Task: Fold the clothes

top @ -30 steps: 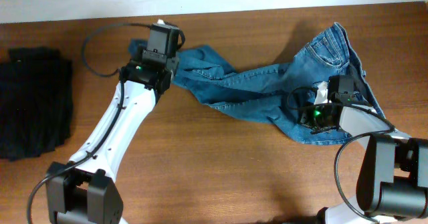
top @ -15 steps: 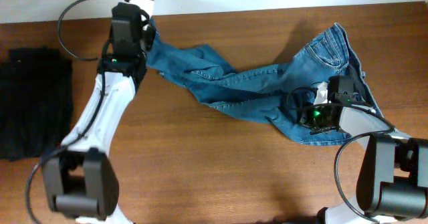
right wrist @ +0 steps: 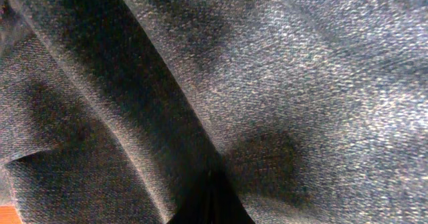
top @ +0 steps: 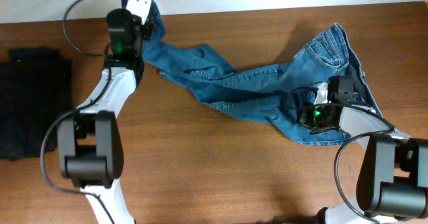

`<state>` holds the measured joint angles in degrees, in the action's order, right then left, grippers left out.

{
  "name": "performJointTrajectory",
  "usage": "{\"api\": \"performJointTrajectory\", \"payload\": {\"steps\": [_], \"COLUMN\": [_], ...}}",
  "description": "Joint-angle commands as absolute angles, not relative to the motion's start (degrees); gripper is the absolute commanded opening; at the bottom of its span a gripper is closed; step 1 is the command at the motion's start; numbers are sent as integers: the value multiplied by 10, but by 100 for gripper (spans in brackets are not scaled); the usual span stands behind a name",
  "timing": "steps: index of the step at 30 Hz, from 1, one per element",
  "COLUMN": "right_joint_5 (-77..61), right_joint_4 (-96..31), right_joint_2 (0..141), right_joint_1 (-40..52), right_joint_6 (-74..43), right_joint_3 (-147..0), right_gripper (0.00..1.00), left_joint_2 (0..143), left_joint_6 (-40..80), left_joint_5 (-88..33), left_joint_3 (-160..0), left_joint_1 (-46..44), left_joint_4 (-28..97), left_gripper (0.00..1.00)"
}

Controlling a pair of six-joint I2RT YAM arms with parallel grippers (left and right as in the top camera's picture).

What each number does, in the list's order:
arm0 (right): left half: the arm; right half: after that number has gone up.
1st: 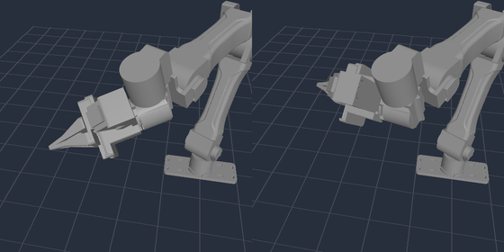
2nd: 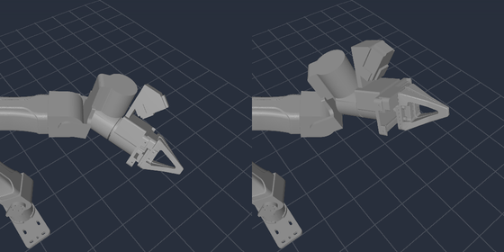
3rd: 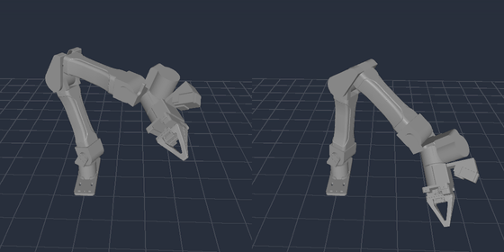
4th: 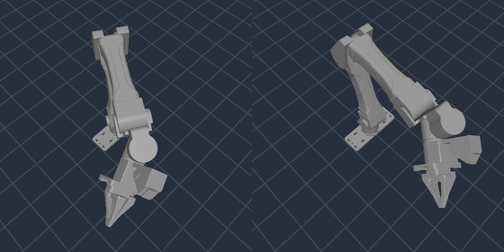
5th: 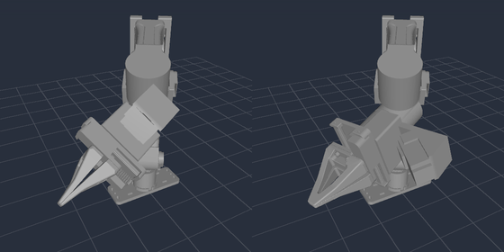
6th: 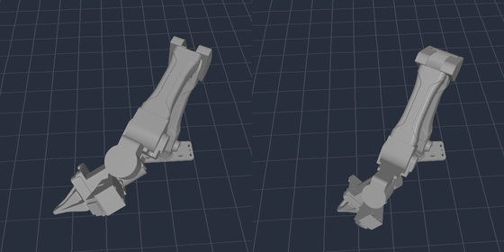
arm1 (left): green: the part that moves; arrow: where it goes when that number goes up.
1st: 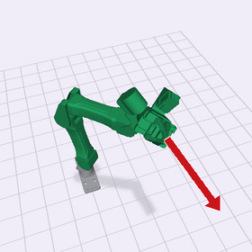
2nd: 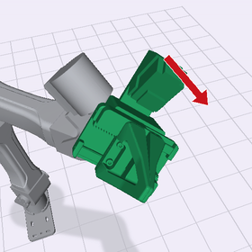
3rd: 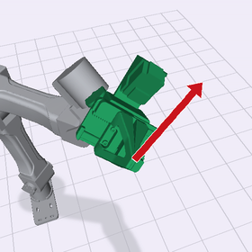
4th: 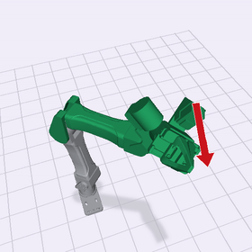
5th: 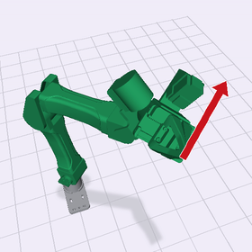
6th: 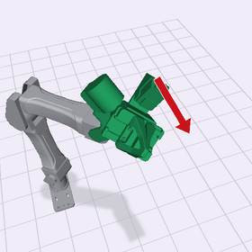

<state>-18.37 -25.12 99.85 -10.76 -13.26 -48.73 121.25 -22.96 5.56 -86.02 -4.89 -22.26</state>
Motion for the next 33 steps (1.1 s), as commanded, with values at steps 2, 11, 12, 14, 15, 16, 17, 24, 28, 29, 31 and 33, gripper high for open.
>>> {"api": "performJointTrajectory", "payload": {"steps": [2,11,12,14,15,16,17,24,28,29,31,33], "right_joint_5": [-170,-176,-176,-181,-184,-187,-189,-191,-196,-196,-195,-195], "right_joint_4": [-282,-280,-279,-276,-276,-276,-276,-274,-274,-274,-274,-274], "right_joint_2": [1074,1074,1074,1074,1074,1074,1074,1074,1074,1074,1074,1074], "right_joint_1": [-90,-90,-90,-90,-90,-90,-90,-90,-90,-90,-90,-90], "right_joint_6": [-141,-141,-141,-141,-141,-140,-140,-140,-140,-140,-140,-138], "right_joint_3": [-415,-415,-415,-415,-415,-415,-415,-415,-415,-415,-415,-415], "right_gripper": [4,4,4,4,4,4,4,4,4,5,5,5], "left_joint_2": [1284,1289,1276,1244,1225,1199,1181,1037,1014,1015,1021,1028], "left_joint_6": [-225,-142,-126,-109,-105,-105,-105,-44,19,38,79,99], "left_joint_5": [39,43,42,43,43,43,43,37,36,36,32,17], "left_joint_3": [-866,-866,-866,-866,-866,-866,-866,-866,-866,-866,-858,-843], "left_joint_1": [-32,-26,-27,-31,-33,-36,-39,-67,-95,-103,-119,-134], "left_joint_4": [-222,-216,-208,-189,-177,-162,-149,126,306,348,408,431], "left_gripper": [24,100,100,100,99,100,100,100,99,99,100,99]}}
